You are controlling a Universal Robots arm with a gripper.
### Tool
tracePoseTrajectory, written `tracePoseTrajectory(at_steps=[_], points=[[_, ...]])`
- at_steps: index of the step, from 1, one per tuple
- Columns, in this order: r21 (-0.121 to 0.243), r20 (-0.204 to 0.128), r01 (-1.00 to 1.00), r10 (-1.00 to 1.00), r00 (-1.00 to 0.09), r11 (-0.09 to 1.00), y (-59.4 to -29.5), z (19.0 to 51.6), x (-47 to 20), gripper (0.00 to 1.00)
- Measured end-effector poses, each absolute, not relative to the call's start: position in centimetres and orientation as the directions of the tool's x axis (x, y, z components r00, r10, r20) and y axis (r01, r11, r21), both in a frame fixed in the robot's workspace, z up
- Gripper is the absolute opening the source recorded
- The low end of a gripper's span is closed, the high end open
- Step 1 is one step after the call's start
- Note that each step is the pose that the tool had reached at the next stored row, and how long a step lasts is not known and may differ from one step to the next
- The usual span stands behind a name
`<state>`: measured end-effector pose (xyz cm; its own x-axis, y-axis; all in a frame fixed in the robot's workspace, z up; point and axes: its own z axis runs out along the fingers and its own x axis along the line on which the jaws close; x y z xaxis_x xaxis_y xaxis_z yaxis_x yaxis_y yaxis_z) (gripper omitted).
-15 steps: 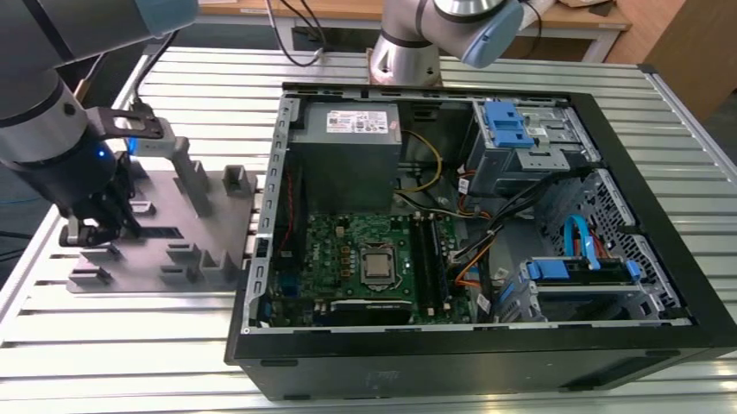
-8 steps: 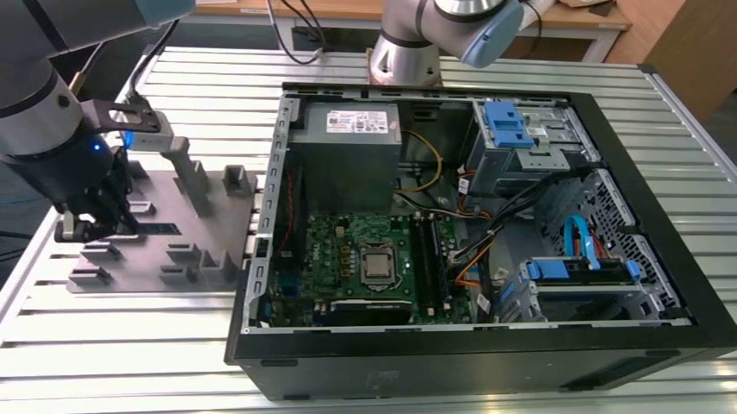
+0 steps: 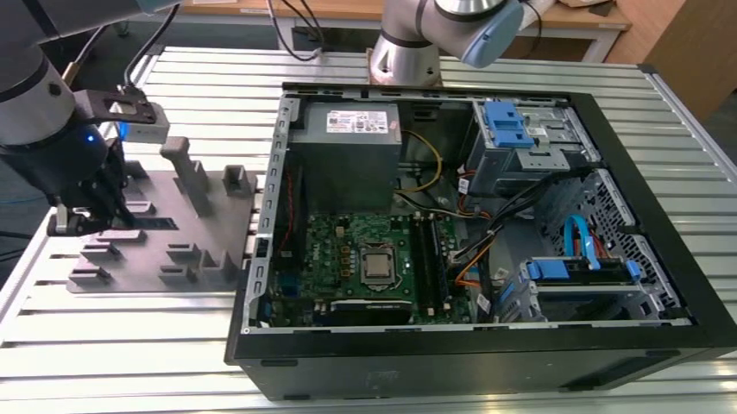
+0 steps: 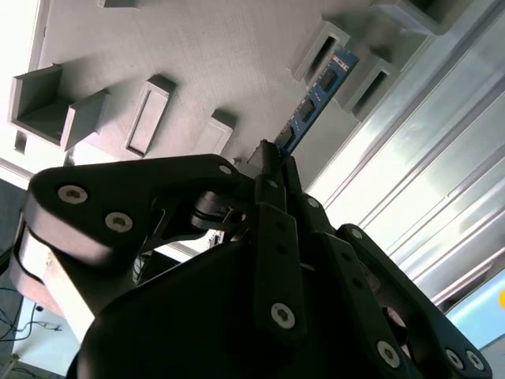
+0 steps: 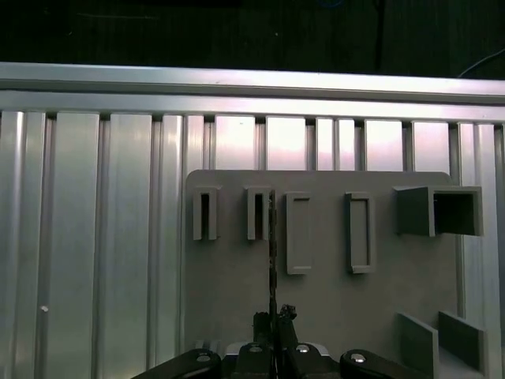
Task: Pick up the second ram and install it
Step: 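Pick up the second ram and move it above second insertion slot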
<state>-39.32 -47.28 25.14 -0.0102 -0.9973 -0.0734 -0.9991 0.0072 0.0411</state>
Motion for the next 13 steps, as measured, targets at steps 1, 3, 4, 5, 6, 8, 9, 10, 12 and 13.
tracePoseTrajectory(at_steps=[1, 3, 4, 5, 6, 8, 9, 10, 12, 13], points=[[0.041, -0.074, -0.999, -0.997, -0.01, 0.007, -47.3, 25.3, -39.3, 0.14], [0.041, -0.074, -0.999, -0.997, -0.01, 0.007, -47.3, 25.6, -39.3, 0.14], [0.041, -0.074, -0.999, -0.997, -0.01, 0.007, -47.3, 25.7, -39.3, 0.14], [0.041, -0.074, -0.999, -0.997, -0.01, 0.007, -47.3, 25.9, -39.3, 0.14], [0.041, -0.074, -0.999, -0.997, -0.01, 0.007, -47.3, 26.0, -39.3, 0.14], [0.041, -0.074, -0.999, -0.997, -0.01, 0.007, -47.3, 26.3, -39.3, 0.14], [0.041, -0.074, -0.999, -0.997, -0.01, 0.007, -47.3, 26.4, -39.3, 0.14], [0.041, -0.075, -0.999, -0.997, -0.01, 0.007, -47.3, 26.6, -39.3, 0.14], [0.041, -0.075, -0.999, -0.997, -0.01, 0.007, -47.3, 26.9, -39.3, 0.14], [0.041, -0.075, -0.999, -0.997, -0.01, 0.007, -47.3, 27.1, -39.3, 0.14]])
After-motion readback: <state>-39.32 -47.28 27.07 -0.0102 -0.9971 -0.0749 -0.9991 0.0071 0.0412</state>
